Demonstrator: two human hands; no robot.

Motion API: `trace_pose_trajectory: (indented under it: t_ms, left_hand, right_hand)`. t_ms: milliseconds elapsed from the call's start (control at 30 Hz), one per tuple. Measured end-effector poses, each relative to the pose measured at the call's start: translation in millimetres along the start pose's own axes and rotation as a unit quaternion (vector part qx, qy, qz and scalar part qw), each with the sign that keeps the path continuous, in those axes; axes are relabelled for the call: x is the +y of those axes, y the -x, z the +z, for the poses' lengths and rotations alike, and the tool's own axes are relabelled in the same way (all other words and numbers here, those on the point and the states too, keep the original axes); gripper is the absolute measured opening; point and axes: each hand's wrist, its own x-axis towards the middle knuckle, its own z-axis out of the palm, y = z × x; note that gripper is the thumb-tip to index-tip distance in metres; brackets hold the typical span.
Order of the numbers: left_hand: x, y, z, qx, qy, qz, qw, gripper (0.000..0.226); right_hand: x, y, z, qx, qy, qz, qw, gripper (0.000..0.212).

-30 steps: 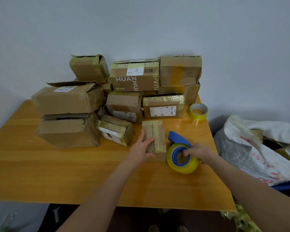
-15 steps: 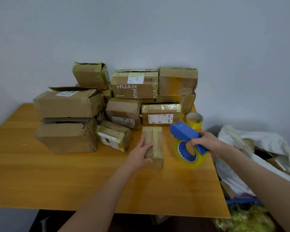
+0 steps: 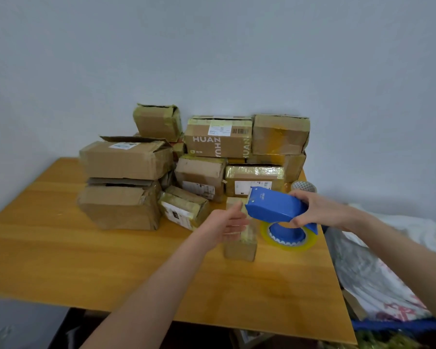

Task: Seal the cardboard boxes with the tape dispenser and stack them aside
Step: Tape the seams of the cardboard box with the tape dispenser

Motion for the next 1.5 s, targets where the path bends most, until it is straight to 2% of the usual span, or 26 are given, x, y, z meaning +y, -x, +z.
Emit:
trace_pose_trajectory:
  t_ms: [100,167,233,300,367,600,800,1267,1500]
  left_hand:
    - [-1.9,1.1,-0.9,0.044,0.016,0.024,0.999,0.017]
    - [-3.3,-1.1,-1.4,0.089,-0.018,0.037,0.995,0.009]
    - [-5.7,-2.8,1.2,0.126,-0.062,0.051,0.989,0.012]
    - [-7.5,-2.3,3.0,0.152,-0.094,0.059,0.982,0.011]
    - [-9.3,-0.6,1.0,0.163,-0.113,0.068,0.978,0.012]
    - [-14.7,8.6,-16.6,0.174,-0.124,0.063,0.975,0.01]
    - [-36.7,18.5,-71.2,0.229,-0.125,0.062,0.963,0.019]
    - [-68.3,-13.7,-50.4,0.255,-0.141,0.022,0.957,0.017]
    - [-78.9,-29.7,-47.0,0.26,-0.167,-0.007,0.951,0.024]
  right_hand:
    - [-0.5,-2.3,4.3,-0.015,0.029,-0.006,0.999,0.06]
    - [-1.2,-4.7,10.0,-0.034,0.043,-0.015,0.998,0.064]
    - [-1.9,-9.1,17.4,-0.031,0.097,-0.036,0.994,0.069]
    - [-3.5,-13.6,23.2,0.011,0.188,-0.067,0.98,0.064]
    - [-4.9,-15.7,24.1,0.036,0.234,-0.085,0.968,0.062]
    - [-2.3,-9.6,23.8,0.01,0.209,-0.093,0.973,0.065]
    - [33.4,8.9,-3.7,0.014,0.223,-0.033,0.974,0.055]
    - [68.9,-4.0,10.2,0.004,0.261,0.049,0.964,0.069]
    - [75.2,-21.4,35.2,-0.015,0.291,0.078,0.953,0.073]
